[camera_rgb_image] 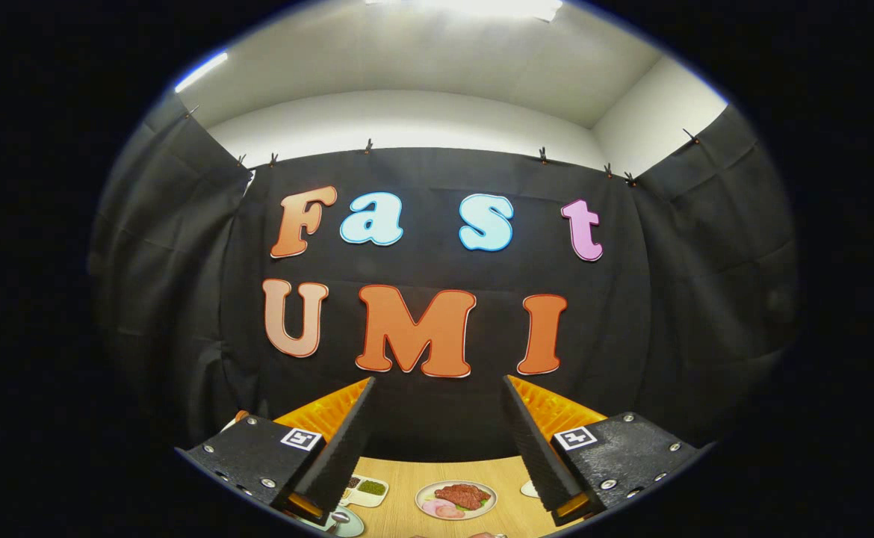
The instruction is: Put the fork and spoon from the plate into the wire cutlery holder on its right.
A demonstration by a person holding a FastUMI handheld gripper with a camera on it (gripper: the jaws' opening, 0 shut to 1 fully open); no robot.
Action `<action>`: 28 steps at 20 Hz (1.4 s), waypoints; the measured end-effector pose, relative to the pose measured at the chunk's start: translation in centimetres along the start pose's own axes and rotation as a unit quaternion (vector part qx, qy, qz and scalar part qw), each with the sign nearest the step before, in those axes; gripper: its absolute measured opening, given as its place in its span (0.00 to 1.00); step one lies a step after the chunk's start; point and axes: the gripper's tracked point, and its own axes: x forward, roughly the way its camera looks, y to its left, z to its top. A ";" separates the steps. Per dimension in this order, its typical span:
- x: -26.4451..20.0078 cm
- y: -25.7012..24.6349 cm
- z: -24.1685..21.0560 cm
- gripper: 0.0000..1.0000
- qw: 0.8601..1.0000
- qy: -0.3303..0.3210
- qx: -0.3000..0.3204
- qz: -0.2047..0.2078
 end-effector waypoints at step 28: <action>-5.1 17.5 -35.6 0.85 0.804 0.581 -0.017 0.124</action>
